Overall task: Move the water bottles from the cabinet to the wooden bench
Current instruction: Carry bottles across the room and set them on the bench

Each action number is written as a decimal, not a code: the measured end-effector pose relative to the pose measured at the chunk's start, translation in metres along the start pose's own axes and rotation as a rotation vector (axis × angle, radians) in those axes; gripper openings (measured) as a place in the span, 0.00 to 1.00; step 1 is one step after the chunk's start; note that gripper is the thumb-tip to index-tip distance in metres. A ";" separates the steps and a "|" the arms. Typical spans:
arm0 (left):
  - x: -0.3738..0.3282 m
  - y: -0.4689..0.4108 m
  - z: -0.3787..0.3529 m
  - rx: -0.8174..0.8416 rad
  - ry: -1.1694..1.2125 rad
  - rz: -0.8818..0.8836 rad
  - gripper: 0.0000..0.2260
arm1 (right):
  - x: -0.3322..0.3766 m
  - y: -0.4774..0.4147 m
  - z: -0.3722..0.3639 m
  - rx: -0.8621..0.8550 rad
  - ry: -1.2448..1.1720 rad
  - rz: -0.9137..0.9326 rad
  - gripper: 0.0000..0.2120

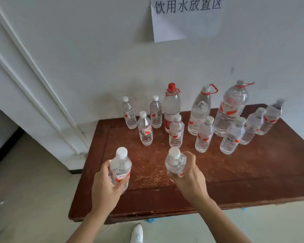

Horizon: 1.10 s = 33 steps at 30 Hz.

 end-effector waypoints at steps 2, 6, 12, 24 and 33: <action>0.024 -0.031 -0.026 0.046 0.025 0.018 0.31 | -0.001 -0.014 -0.034 -0.017 0.003 -0.054 0.38; 0.070 -0.105 -0.075 0.202 0.049 0.020 0.31 | 0.007 -0.046 -0.092 -0.064 0.025 -0.215 0.39; 0.102 -0.189 -0.136 0.288 0.114 0.025 0.31 | 0.014 -0.093 -0.153 -0.124 0.052 -0.389 0.38; 0.101 -0.198 -0.179 0.340 0.341 -0.091 0.32 | 0.014 -0.110 -0.182 -0.129 0.043 -0.458 0.38; 0.100 -0.165 -0.168 0.269 0.317 -0.233 0.30 | 0.002 -0.077 -0.178 -0.231 -0.050 -0.644 0.39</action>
Point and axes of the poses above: each hand's wrist, its own y-axis away from the middle knuckle, its own z-axis out of the back of the hand, x = y × z, the point moved 6 cm from there along -y, towards the middle knuckle, and after that the axes turned 10 degrees about -x, right-handed, at the moved point
